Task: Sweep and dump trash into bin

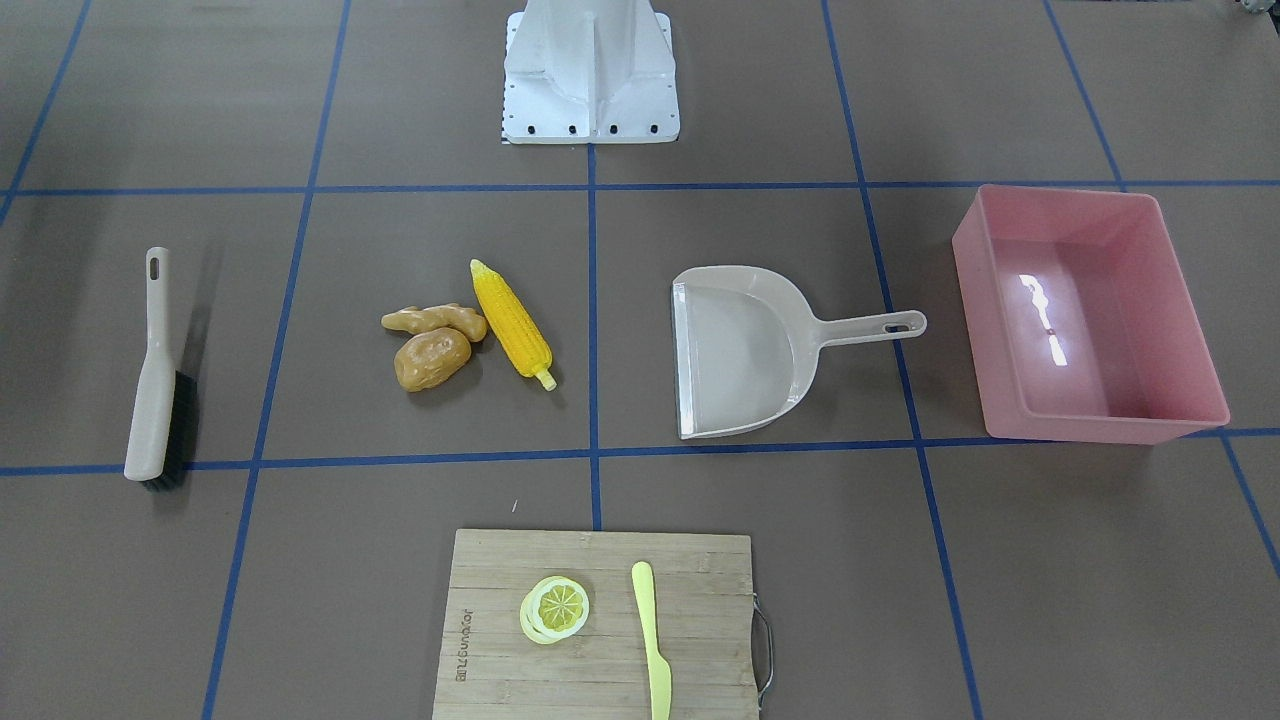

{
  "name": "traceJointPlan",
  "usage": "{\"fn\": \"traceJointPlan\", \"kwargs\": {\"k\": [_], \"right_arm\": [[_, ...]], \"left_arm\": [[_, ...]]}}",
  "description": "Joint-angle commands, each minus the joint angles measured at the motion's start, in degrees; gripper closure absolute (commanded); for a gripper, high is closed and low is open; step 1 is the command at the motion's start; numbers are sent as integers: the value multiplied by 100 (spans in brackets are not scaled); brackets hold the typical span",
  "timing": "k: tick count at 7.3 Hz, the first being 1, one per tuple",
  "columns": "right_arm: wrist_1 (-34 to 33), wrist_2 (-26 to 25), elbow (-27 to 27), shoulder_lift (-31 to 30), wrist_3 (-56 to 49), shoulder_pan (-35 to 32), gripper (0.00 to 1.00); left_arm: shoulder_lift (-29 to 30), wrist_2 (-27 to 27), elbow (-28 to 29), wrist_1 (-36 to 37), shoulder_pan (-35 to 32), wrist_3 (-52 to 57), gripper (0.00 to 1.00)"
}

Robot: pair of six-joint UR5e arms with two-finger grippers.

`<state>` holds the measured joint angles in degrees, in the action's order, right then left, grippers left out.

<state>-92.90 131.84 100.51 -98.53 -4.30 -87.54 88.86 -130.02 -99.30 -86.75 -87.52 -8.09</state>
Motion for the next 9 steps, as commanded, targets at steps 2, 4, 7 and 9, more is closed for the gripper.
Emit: {"fn": "traceJointPlan", "kwargs": {"k": [2,4,7,9], "right_arm": [[0,8,-14,-17,-9,0,0],[0,-10,-23,-9,-9,0,0],[0,-36,30,44,0,0,0],[0,-36,39,96,313,26,0]], "left_arm": [[0,3,-20,0,7,0,1],[0,3,-20,0,7,9,1],[9,-14,-46,0,7,9,1],[0,-14,-124,0,-2,9,1]]}}
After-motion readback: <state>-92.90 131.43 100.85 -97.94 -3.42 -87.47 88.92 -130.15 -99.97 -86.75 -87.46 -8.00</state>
